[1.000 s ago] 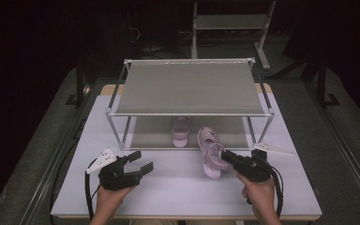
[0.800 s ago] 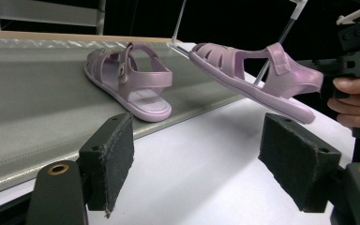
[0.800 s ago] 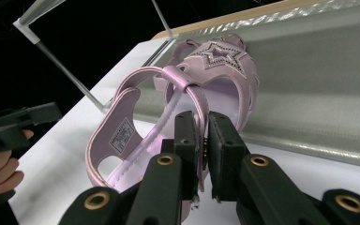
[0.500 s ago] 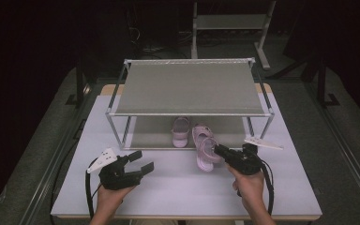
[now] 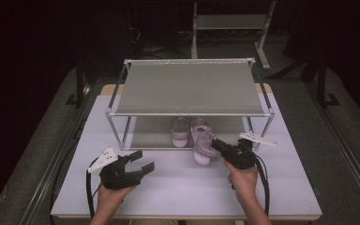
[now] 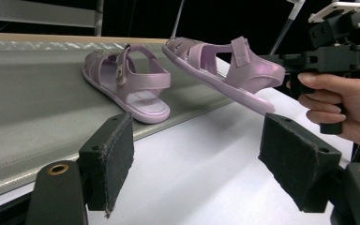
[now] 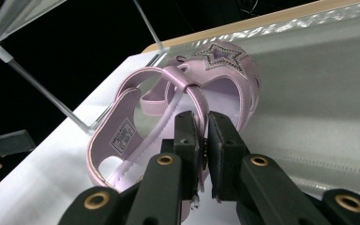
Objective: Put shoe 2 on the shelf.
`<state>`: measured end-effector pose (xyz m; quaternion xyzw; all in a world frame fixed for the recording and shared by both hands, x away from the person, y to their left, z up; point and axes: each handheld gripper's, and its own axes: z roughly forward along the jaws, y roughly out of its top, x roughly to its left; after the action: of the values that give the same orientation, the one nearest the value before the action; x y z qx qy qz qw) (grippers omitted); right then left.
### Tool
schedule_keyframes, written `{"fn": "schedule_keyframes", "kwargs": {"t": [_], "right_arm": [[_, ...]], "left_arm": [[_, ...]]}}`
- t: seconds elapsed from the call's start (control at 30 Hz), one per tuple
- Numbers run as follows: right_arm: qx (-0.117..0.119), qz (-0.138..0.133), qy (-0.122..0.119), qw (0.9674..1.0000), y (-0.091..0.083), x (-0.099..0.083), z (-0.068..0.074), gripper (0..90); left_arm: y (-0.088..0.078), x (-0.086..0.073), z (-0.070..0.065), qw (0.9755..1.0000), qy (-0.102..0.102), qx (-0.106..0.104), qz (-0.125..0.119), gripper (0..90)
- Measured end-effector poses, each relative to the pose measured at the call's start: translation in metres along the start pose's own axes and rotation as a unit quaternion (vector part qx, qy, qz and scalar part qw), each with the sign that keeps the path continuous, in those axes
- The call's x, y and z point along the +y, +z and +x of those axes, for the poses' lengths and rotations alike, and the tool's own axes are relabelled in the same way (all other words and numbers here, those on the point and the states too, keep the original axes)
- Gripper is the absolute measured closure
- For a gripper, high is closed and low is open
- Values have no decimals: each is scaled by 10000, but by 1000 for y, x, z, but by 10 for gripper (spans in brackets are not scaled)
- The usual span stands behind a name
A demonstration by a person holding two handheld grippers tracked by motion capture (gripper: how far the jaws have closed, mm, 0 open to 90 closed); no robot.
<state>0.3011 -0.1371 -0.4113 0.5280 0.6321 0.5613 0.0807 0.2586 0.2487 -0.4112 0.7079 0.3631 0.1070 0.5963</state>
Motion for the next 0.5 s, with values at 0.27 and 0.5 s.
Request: {"fn": "schedule_keyframes", "kwargs": {"t": [0.27,0.5], "right_arm": [[-103,-23,-32,9999,8,4,-3,822],[-222,-60,-21,9997,18,7,-9,822]], "left_arm": [[1,0,0,10000,-7,-9,2,262],[1,0,0,10000,-16,-26,3,262]]}}
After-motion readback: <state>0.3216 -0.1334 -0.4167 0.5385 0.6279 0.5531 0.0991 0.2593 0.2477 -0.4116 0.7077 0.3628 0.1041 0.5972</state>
